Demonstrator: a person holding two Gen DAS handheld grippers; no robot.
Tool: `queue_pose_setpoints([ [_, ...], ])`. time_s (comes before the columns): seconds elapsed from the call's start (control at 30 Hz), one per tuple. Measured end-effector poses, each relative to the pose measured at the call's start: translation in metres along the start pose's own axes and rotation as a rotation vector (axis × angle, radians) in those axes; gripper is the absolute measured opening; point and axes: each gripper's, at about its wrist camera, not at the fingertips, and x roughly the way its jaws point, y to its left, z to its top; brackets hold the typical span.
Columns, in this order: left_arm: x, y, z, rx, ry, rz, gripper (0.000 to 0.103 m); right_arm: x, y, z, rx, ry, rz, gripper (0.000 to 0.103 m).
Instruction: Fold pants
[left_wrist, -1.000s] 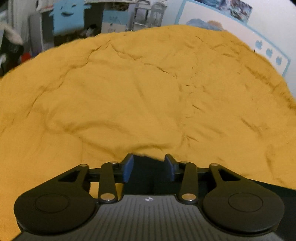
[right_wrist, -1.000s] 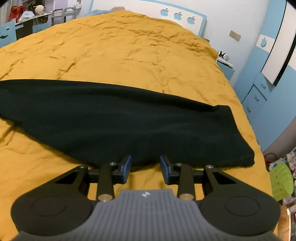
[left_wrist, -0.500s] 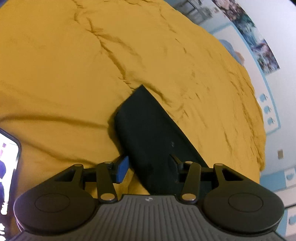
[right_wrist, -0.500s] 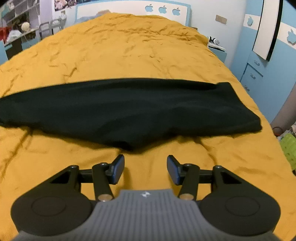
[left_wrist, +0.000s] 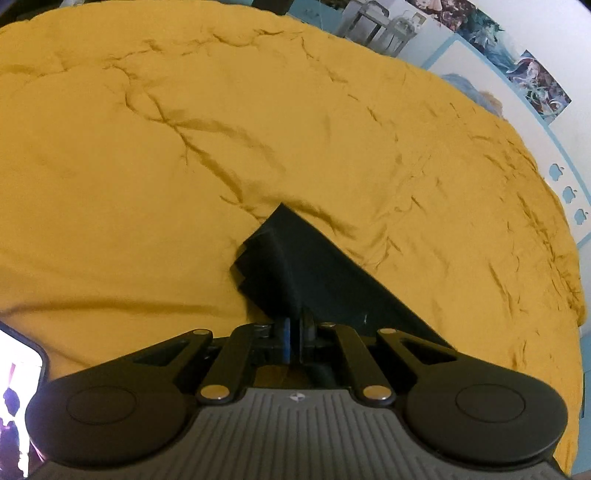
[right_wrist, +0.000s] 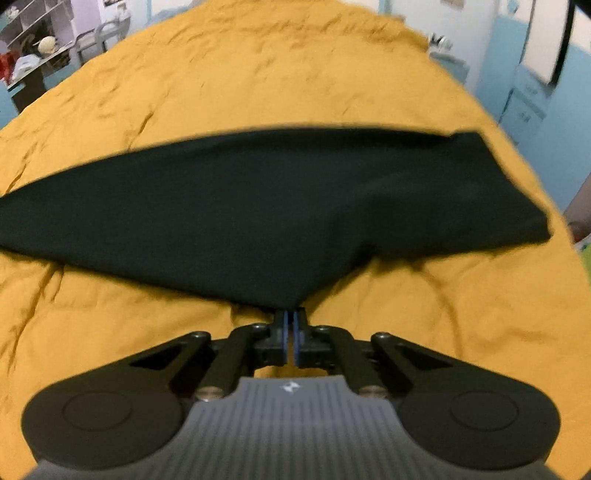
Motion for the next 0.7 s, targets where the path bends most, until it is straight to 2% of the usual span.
queue_pose_setpoints([
  [0.07,0.001,0.001,-0.001,-0.004,0.009,0.007,0.004,0.001,-0.006,-0.001,0.001,0.004,0.035,0.001],
  [0.1,0.002,-0.001,-0.001,0.012,0.014,0.015,0.005,-0.002,-0.011,0.002,0.001,0.005,0.063,0.008],
  [0.13,0.000,-0.001,-0.002,0.033,0.012,0.023,0.005,-0.008,-0.019,0.006,0.000,-0.003,0.090,0.016],
  [0.17,0.000,-0.003,-0.003,0.049,0.010,0.028,0.005,-0.015,-0.028,0.011,-0.005,-0.022,0.107,0.036],
  [0.2,0.002,-0.004,-0.005,0.058,0.010,0.032,0.005,-0.023,-0.040,0.017,-0.008,-0.052,0.111,0.038],
  [0.3,0.005,-0.004,-0.008,0.057,0.007,0.046,0.006,-0.034,-0.081,0.044,-0.012,-0.128,0.081,0.038],
  [0.4,0.010,-0.006,-0.011,0.063,-0.002,0.061,0.006,-0.022,-0.137,0.080,-0.022,-0.201,0.038,0.038],
  [0.57,0.014,-0.012,-0.015,0.081,-0.019,0.098,0.010,0.034,-0.224,0.131,0.037,-0.208,0.012,0.039],
  [0.7,0.019,-0.014,-0.019,0.057,-0.035,0.123,0.011,0.086,-0.260,0.160,0.064,-0.218,0.029,0.040],
])
